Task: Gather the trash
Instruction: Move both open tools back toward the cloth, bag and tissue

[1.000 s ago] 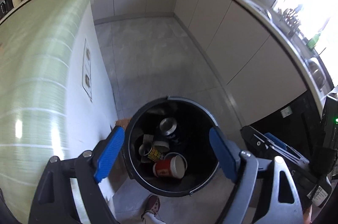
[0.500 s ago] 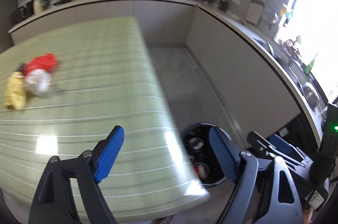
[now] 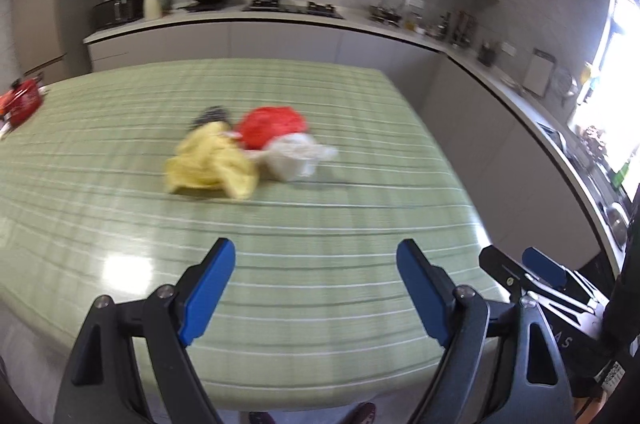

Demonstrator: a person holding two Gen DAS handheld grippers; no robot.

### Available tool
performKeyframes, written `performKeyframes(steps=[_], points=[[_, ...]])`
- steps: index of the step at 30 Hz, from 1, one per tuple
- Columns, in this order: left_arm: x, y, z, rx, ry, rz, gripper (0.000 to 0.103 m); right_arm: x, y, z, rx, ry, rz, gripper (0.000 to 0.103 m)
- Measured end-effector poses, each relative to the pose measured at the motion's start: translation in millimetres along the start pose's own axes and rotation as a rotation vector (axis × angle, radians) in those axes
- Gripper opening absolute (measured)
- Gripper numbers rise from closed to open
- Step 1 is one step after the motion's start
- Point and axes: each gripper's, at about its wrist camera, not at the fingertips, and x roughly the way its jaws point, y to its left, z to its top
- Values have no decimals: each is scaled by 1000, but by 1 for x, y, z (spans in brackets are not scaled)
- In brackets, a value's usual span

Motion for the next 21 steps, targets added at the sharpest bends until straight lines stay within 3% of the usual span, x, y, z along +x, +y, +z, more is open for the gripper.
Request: performKeyframes(steps=[3, 10, 21], points=[[-2, 36, 0, -33, 5, 37, 84, 11, 44, -4, -33, 18, 46, 85], [9, 88, 13, -112, -1, 99, 84, 32, 91, 2, -101, 41, 98, 85], [74, 103, 48, -121, 48, 190, 84, 105, 103, 51, -118, 77, 190, 85]])
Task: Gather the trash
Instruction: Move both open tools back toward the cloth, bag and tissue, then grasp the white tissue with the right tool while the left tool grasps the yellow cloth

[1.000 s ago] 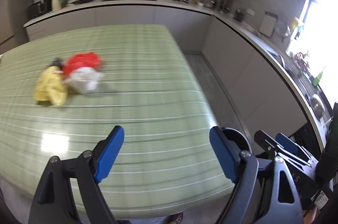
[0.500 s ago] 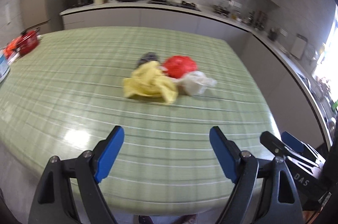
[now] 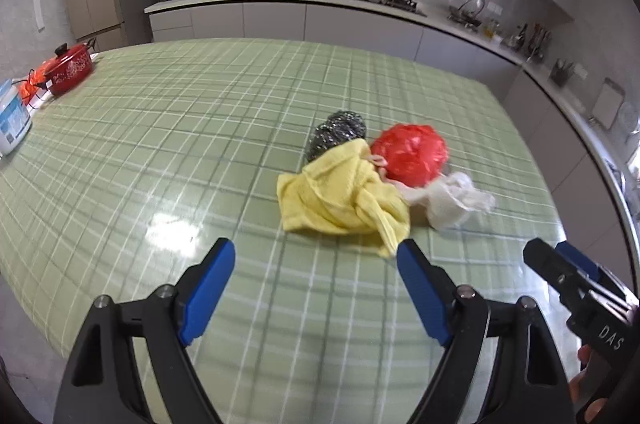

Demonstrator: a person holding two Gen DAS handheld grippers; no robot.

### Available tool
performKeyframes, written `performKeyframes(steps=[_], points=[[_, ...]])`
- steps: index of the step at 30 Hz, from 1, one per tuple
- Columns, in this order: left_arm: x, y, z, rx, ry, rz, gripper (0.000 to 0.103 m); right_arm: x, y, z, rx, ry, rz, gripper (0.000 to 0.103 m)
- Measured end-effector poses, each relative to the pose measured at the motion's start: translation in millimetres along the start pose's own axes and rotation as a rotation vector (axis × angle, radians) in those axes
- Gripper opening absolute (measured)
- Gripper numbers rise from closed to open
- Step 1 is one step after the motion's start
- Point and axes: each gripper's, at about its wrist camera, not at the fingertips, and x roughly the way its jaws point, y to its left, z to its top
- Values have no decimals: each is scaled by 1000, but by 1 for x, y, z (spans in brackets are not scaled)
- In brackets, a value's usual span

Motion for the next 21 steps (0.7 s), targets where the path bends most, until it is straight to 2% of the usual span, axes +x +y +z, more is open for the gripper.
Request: performKeyframes(steps=[9, 15, 16, 17, 18, 21], points=[[11, 16, 17, -32, -3, 33, 84, 81, 8, 39, -12, 89, 53, 85], [34, 23, 29, -13, 35, -7, 84, 119, 18, 41, -11, 139, 33, 84], [37, 23, 32, -8, 41, -14, 84, 120, 18, 39, -10, 145, 33, 80], [41, 22, 33, -1, 49, -26, 84, 121, 18, 37, -10, 146, 34, 65], [44, 20, 35, 9, 58, -41, 84, 122, 18, 35, -14, 151, 36, 58], [56, 11, 39, 34, 85, -87, 84, 116, 13, 29, -17, 140, 11, 54]])
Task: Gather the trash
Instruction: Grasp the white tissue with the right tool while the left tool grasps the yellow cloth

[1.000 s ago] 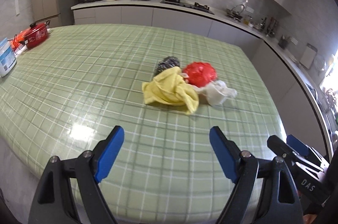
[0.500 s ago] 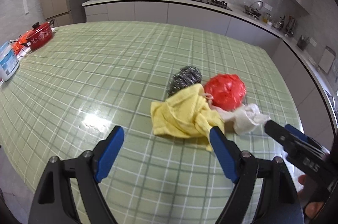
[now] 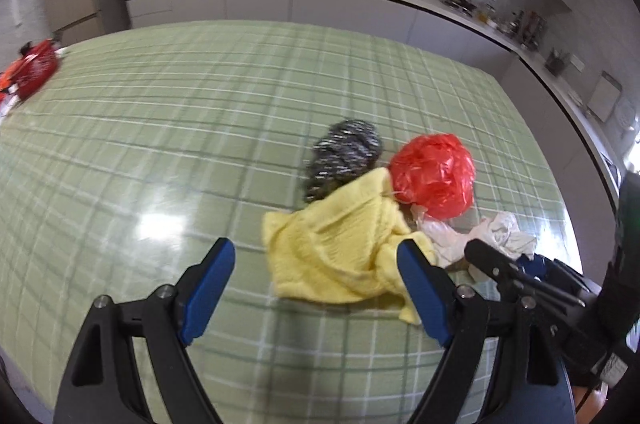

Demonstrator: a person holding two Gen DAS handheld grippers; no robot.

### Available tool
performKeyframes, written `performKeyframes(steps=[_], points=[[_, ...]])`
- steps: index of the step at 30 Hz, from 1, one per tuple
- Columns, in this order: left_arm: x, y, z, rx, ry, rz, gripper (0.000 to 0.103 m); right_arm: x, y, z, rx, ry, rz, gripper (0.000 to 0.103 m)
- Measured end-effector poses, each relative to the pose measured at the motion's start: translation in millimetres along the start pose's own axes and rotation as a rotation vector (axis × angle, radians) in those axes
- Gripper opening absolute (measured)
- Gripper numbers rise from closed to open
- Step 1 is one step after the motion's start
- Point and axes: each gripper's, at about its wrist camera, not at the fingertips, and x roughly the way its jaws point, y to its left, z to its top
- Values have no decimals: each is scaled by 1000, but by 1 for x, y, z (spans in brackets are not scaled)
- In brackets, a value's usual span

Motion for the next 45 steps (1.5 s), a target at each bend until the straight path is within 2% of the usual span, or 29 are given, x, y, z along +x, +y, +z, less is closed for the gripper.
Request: performKeyframes(steps=[3, 9, 12, 13, 14, 16, 23, 28, 30, 31, 32, 36, 40, 42, 44, 45], points=[[10, -7, 4, 8, 30, -30, 84, -11, -13, -5, 30, -22, -39, 54], [33, -19, 7, 36, 61, -22, 84, -24, -37, -8, 94, -34, -92, 56], [30, -21, 3, 47, 35, -26, 84, -24, -41, -10, 103, -29, -87, 58], [27, -21, 2, 54, 22, -26, 79, -25, -40, -10, 103, -32, -84, 59], [24, -21, 0, 61, 13, -30, 69, -25, -40, -9, 102, -33, -81, 59], [19, -20, -6, 71, 7, -42, 55, -23, -37, -10, 90, -28, -71, 59], [-5, -11, -18, 66, -20, -70, 27, -22, -26, -13, 48, -25, -44, 51], [-16, -3, -32, 65, 5, -70, 28, -28, -19, -15, 11, -18, -26, 51], [-15, -3, -34, 60, 5, -47, 44, -31, -20, -17, 17, -34, -27, 55], [-14, -4, -33, 54, 10, -37, 64, -30, -21, -18, 19, -29, -23, 56], [-12, -6, -33, 51, 16, -29, 77, -29, -22, -18, 19, -22, -18, 58], [-4, -20, -26, 70, 3, -18, 78, -25, -24, -17, 28, -13, -11, 63], [11, -27, -19, 67, 23, -22, 78, -18, -27, -16, 47, -1, -10, 64], [16, -24, -19, 63, 24, -20, 69, -16, -27, -16, 42, 3, -13, 64], [18, -24, -21, 54, 31, -30, 55, -14, -26, -16, 32, 9, -22, 63], [17, -23, -22, 46, 26, -38, 53, -13, -26, -16, 30, 8, -21, 58]])
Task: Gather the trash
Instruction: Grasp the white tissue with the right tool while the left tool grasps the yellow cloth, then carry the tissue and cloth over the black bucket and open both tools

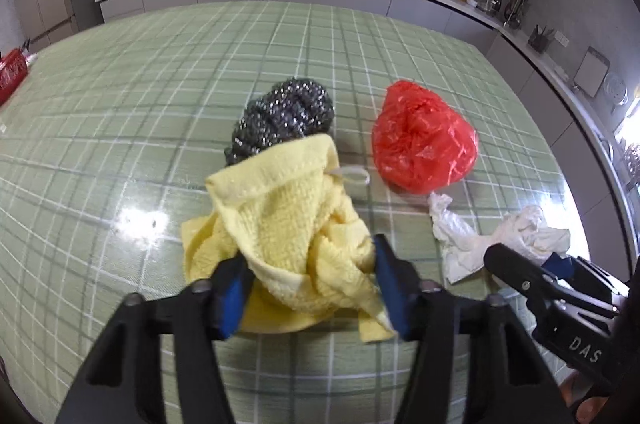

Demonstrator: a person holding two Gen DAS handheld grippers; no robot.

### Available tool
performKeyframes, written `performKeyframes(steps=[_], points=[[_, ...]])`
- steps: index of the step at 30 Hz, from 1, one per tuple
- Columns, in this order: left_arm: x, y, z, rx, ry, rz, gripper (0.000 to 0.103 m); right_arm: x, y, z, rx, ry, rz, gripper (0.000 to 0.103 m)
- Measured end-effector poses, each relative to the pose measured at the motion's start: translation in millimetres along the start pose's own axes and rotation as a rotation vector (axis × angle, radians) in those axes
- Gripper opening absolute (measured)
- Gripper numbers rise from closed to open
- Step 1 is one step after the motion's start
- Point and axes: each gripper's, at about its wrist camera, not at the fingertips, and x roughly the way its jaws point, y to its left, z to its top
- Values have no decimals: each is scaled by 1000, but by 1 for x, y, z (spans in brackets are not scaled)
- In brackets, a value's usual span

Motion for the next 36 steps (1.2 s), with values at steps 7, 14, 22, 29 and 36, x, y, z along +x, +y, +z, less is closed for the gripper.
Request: performKeyframes(steps=[7, 14, 22, 29, 36], points=[[-19, -2, -5, 3, -38, -31, 41, -7, 5, -1, -33, -24, 6, 46], [-47, -13, -9, -3, -89, -12, 41, -38, -2, -1, -45, -85, 45, 46], [-66, -37, -28, 7, -108, -22, 41, -65, -14, -19, -50, -97, 84, 46], [-82, -58, -44, 75, -123, -72, 41, -106, -31, -51, 16, -147, 48, 46], [-87, -70, -73, 92, -93, -154, 41, -135, -45, -95, 83, -130, -32, 46]])
